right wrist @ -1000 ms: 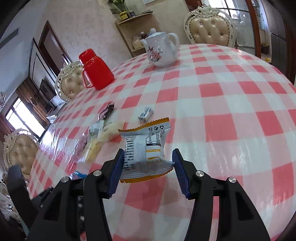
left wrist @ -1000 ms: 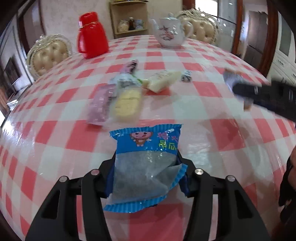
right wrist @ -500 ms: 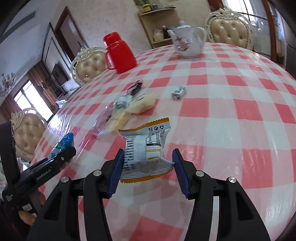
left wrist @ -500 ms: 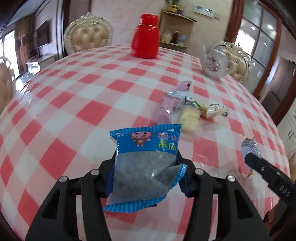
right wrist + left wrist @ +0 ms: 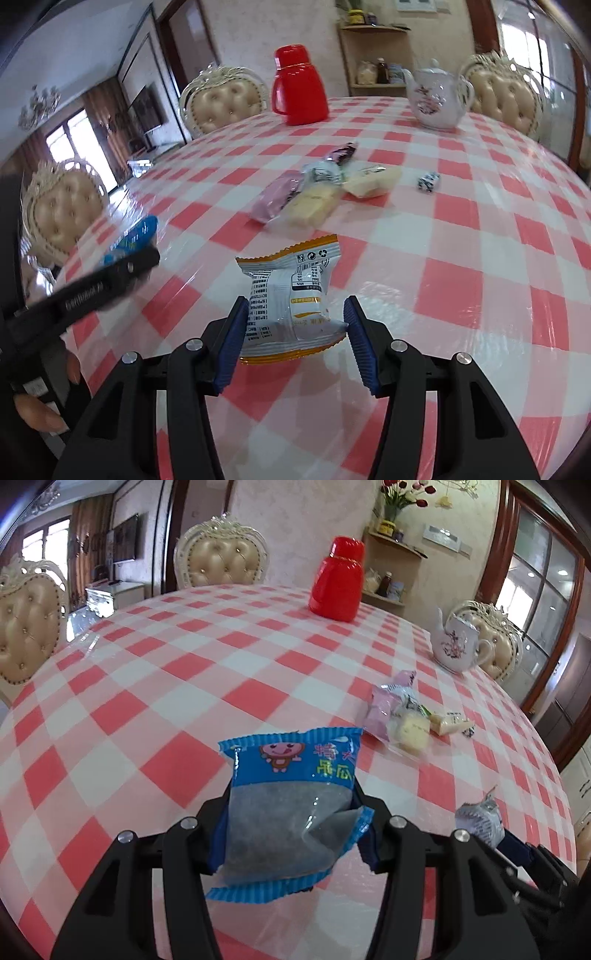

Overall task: Organize snacks
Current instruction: 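Carry the blue-labelled bag with the left gripper while the right carries the white-orange wrapper to the bin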

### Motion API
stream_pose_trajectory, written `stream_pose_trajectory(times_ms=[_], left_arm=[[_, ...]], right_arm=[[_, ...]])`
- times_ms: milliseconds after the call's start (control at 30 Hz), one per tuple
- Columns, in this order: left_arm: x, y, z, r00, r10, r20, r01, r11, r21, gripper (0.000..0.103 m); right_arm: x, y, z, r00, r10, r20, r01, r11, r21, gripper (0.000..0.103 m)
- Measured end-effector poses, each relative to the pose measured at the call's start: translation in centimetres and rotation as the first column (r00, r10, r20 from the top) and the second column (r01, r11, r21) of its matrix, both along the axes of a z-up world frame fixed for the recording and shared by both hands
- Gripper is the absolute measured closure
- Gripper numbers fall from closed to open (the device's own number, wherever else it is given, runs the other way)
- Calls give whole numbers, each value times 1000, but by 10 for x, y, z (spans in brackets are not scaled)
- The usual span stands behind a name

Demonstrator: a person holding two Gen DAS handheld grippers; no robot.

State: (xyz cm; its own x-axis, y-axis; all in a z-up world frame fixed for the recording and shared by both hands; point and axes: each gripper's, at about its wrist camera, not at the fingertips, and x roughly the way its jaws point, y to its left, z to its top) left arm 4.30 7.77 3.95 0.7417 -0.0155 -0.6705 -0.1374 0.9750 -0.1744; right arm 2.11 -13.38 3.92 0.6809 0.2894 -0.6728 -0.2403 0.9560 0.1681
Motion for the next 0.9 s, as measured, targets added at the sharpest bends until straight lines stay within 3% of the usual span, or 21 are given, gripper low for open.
stream_pose_trajectory(times_ms=[233,467,800,900], left_arm=[[-19,11,-5,1000,10,-4,-10,1000,-22,48],[-52,22,2,999,38,26,-37,998,-45,48],[-105,39,-1,998,64,-3,-64,998,5,48],[-121,46,2,997,76,-1,-76,997,31,48]], right_arm=[[-11,15,0,1000,18,8,-18,999,-38,51],[-20,23,-4,998,54,-29,-54,999,0,51],[-53,58,-3,990,140,-34,-140,990,24,51],[-60,63,-4,986,161,-51,-157,985,73,51]])
